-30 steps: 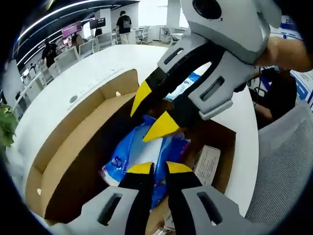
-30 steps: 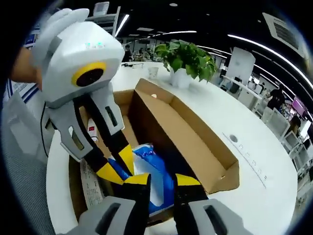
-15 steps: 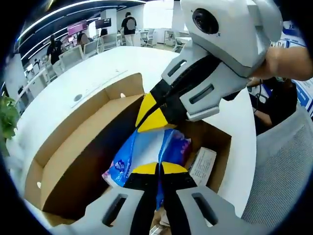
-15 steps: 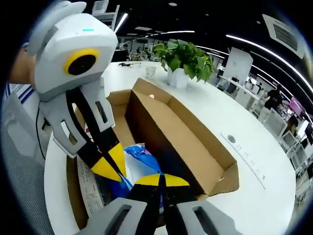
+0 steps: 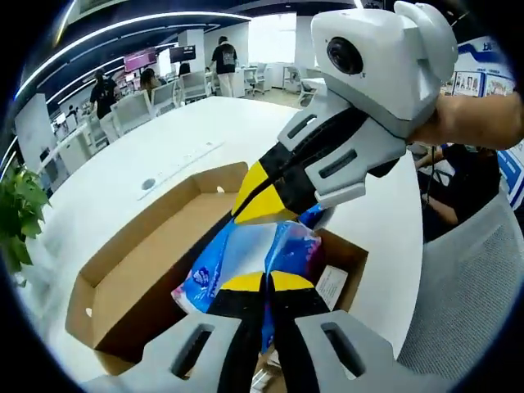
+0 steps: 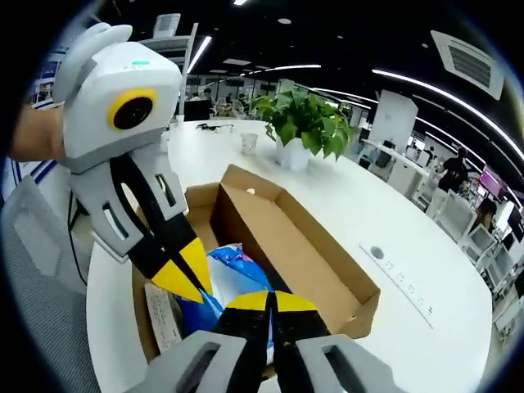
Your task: Operate the shoe box by opening the lid, removing the specified soft item, and placing it in the target area until the item is outside and the box remains undamaged.
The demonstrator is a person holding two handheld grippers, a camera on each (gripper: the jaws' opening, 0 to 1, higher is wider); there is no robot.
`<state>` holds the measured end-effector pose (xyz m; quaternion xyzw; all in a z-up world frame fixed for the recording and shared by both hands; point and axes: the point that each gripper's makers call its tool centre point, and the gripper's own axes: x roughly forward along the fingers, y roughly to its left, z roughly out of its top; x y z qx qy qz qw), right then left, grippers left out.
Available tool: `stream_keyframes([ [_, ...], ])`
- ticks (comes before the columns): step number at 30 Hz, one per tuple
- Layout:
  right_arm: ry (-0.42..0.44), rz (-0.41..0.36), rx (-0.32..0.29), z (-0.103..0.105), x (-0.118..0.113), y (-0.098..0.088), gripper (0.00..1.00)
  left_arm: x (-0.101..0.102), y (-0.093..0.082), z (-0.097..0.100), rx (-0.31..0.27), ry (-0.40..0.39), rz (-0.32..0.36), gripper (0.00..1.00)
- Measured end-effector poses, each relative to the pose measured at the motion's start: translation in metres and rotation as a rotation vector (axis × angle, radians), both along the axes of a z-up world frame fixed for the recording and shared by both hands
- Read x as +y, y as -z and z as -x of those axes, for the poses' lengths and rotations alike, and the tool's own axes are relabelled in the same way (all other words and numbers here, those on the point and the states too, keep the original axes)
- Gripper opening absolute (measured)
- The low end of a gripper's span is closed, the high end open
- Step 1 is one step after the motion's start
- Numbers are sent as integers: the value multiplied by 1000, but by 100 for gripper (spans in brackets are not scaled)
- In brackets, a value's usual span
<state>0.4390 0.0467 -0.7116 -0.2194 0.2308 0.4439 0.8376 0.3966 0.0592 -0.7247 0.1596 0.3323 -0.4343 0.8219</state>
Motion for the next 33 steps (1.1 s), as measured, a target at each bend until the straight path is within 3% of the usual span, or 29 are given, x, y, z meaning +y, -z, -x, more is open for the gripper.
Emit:
stream_keyframes([
  [8, -34, -3, -41, 5, -7, -27, 0, -8, -32, 3, -60, 11, 14, 0],
  [18, -12, -8, -70, 6, -35, -53, 0, -39, -64, 4, -116, 72, 18, 0],
  [33, 92, 3, -67, 9, -102, -60, 0, -104, -75, 8, -131, 181, 38, 0],
])
